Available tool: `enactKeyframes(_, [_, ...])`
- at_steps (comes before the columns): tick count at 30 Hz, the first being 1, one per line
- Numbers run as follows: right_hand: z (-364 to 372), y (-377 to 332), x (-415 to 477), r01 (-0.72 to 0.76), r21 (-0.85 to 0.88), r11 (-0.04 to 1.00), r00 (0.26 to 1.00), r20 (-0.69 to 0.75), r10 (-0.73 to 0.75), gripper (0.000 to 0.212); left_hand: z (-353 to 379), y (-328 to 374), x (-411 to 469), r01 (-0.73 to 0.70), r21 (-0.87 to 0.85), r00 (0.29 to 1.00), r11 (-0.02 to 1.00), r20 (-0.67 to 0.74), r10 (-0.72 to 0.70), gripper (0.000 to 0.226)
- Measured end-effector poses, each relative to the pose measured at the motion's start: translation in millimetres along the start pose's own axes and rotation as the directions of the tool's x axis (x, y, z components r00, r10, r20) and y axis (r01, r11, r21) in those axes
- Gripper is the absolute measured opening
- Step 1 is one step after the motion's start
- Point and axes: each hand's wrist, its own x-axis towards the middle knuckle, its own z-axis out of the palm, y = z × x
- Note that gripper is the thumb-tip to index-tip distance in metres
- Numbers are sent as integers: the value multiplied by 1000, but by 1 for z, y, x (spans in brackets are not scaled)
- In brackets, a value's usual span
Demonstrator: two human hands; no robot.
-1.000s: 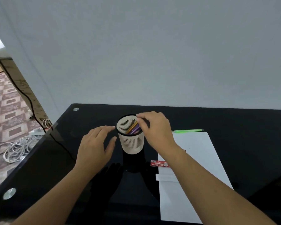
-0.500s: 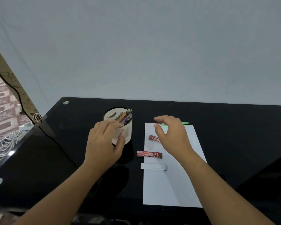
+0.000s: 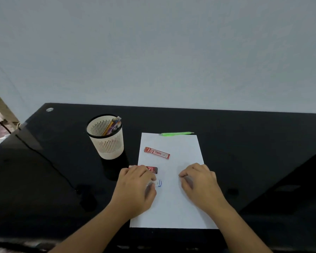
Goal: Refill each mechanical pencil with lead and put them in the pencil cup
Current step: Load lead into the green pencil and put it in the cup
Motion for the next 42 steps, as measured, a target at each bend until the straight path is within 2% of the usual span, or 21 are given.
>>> enactKeyframes(3, [-1, 5, 14, 27, 1, 1000, 1000, 4, -27, 12, -3, 0, 14, -8, 49, 1000, 999, -1, 8, 15])
enactKeyframes(7, [-8, 15, 50, 40, -16, 999, 999, -33, -41, 16, -1, -8, 52, 56, 19, 997, 998, -45, -55, 23])
enactKeyframes(10, [-11, 23, 82, 40, -41, 998, 998, -54, -42, 17, 11, -21, 83, 84, 12, 996, 996, -45, -83, 20])
enactKeyframes(13, [-15, 30, 111, 35, -92, 995, 996, -73, -42, 21, 25, -32, 109, 133, 43, 991, 990, -13, -132, 16])
enactKeyframes(19, [-8, 46, 154, 38, -172, 984, 998, -45, -46, 34, 46, -47, 151, 265, 29, 951, 964, 157, -266, 30])
enactKeyframes(23, [3, 54, 163, 37, -191, 981, 999, -4, -38, 34, 49, -57, 161, 268, 38, 944, 963, 188, -271, 32])
enactKeyframes(28, [7, 52, 166, 33, -191, 981, 999, -32, -40, 29, 47, -56, 170, 258, 114, 939, 959, 206, -277, 26])
enactKeyframes(36, [-15, 34, 118, 27, -153, 988, 995, -92, -42, 23, 22, -31, 130, 212, 26, 974, 977, 70, -213, 19])
enactKeyframes(42, [-17, 18, 49, 21, -93, 995, 998, -57, -26, 19, -3, -3, 69, 169, -4, 985, 986, 34, -169, 10])
